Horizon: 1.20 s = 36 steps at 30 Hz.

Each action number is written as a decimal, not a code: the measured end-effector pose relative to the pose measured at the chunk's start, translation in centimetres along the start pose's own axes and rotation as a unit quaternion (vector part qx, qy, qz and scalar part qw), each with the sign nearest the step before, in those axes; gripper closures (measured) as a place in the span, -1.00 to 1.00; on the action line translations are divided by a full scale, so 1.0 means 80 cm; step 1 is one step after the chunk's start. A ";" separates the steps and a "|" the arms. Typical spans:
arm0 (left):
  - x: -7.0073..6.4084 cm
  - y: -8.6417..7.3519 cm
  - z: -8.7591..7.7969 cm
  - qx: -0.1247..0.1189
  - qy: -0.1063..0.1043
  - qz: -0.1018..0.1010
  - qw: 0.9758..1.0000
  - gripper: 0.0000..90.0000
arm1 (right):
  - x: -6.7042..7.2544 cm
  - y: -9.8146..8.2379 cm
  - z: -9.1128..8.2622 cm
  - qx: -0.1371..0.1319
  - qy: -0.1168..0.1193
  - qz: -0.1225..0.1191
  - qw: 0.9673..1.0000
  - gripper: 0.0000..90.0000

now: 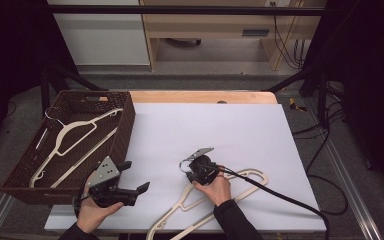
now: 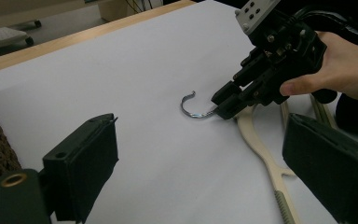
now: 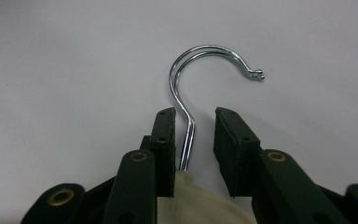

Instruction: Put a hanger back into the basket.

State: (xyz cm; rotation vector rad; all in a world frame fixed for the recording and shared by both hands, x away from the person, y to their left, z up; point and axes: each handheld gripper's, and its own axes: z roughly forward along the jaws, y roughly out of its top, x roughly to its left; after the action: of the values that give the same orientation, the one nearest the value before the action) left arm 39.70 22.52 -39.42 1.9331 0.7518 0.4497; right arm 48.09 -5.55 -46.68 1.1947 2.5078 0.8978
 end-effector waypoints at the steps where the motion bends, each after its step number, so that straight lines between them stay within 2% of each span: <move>1: 0.000 0.000 0.000 0.000 0.000 0.000 1.000 -0.78 | 0.001 -0.001 0.001 -0.001 -0.004 -0.003 1.000 0.59; 3: 0.000 0.000 0.000 0.001 0.000 0.000 1.000 -0.78 | 0.001 -0.001 0.001 -0.001 -0.010 -0.012 1.000 0.67; 7: -0.001 0.000 0.001 0.002 0.000 -0.001 1.000 -0.77 | 0.004 0.000 0.000 0.007 -0.007 -0.004 1.000 0.89; 9: -0.001 -0.001 0.002 0.003 0.000 -0.001 1.000 -0.77 | 0.004 0.001 0.000 0.011 -0.008 0.002 1.000 0.90; 11: -0.001 -0.001 0.003 0.005 -0.001 -0.001 1.000 -0.77 | 0.003 0.002 0.000 0.014 -0.002 0.018 1.000 0.91; 12: -0.001 -0.001 0.003 0.005 -0.001 -0.001 1.000 -0.77 | 0.003 0.002 0.000 0.014 -0.002 0.018 1.000 0.91; 14: -0.002 -0.002 0.004 0.007 -0.001 -0.002 1.000 -0.77 | 0.002 0.004 0.000 0.018 0.004 0.044 0.999 0.94; 20: -0.003 -0.002 0.006 0.009 -0.005 -0.002 1.000 -0.77 | 0.001 0.003 -0.002 0.019 0.005 0.043 0.999 0.96; 24: -0.007 -0.002 0.010 0.014 -0.010 -0.001 1.000 -0.77 | 0.004 0.005 -0.009 0.010 0.011 0.055 0.998 0.98; 27: -0.008 -0.002 0.011 0.015 -0.014 -0.002 1.000 -0.77 | 0.002 0.005 -0.012 0.007 0.008 0.043 0.999 0.98; 31: -0.012 -0.001 0.014 0.018 -0.022 -0.007 1.000 -0.76 | 0.004 0.007 -0.020 -0.002 0.011 0.048 0.999 0.98; 35: -0.018 0.001 0.021 0.025 -0.032 -0.011 0.999 -0.75 | 0.003 0.008 -0.030 -0.015 0.012 0.033 0.999 0.98; 36: -0.021 0.002 0.023 0.029 -0.036 -0.013 0.999 -0.75 | 0.005 0.008 -0.032 -0.016 0.012 0.042 0.999 0.98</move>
State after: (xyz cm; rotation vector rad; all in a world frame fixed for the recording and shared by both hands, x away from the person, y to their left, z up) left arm 39.63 20.12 -40.14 1.9797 0.7488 0.3436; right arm 47.10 -6.00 -44.24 1.2959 2.4684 0.9728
